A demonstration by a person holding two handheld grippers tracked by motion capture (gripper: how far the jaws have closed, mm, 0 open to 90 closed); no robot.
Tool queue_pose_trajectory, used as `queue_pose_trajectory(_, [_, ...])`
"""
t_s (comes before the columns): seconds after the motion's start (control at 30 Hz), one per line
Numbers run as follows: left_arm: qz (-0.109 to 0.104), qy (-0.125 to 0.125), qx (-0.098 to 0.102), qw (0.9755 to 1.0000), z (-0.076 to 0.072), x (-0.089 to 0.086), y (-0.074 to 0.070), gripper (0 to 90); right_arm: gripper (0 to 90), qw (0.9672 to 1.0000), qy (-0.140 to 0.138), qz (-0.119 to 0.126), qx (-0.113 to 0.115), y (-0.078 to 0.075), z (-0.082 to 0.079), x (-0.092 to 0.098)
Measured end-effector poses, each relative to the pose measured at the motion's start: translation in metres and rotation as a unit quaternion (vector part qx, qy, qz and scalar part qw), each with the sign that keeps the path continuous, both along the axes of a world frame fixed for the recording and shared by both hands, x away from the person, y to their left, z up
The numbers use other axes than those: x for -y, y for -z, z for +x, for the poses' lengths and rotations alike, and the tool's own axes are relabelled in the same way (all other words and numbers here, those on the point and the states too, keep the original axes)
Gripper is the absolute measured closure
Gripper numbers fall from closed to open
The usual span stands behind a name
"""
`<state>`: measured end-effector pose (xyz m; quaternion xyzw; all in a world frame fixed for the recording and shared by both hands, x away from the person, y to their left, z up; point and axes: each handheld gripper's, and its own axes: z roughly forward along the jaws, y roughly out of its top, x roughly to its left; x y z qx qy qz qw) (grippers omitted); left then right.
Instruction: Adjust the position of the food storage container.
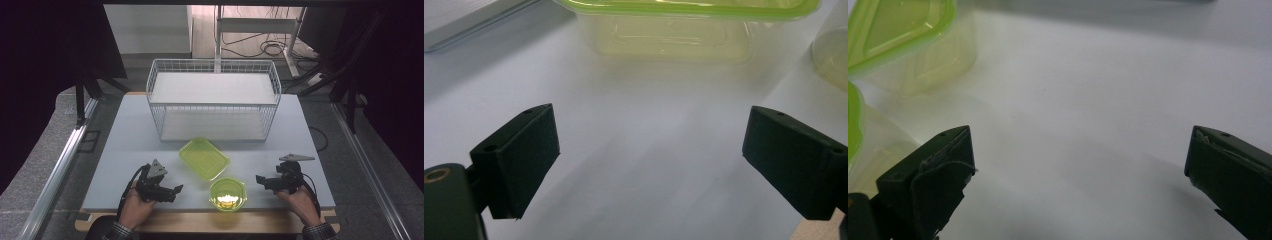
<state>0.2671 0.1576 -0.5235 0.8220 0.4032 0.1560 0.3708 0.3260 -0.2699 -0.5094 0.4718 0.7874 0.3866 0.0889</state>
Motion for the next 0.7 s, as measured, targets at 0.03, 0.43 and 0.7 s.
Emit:
queue_pose_trajectory(0.03, [0.0,0.0,0.0,1.0,0.0,0.0,0.0,7.8,0.0,1.0,0.0,0.0,0.0,0.0,0.0,0.0])
queue_pose_trajectory(0.43, [-0.013,0.0,-0.006,0.9999,0.0017,-0.0041,0.0003,5.3,3.1,0.9998,-0.008,-0.015,0.004,-0.0048,-0.0028,-0.0048])
queue_pose_trajectory(0.7, [-0.006,-0.001,0.005,1.0,0.0015,-0.0045,-0.0001,5.1,14.0,0.9998,-0.002,-0.02,0.006,-0.0086,-0.0043,-0.0048])
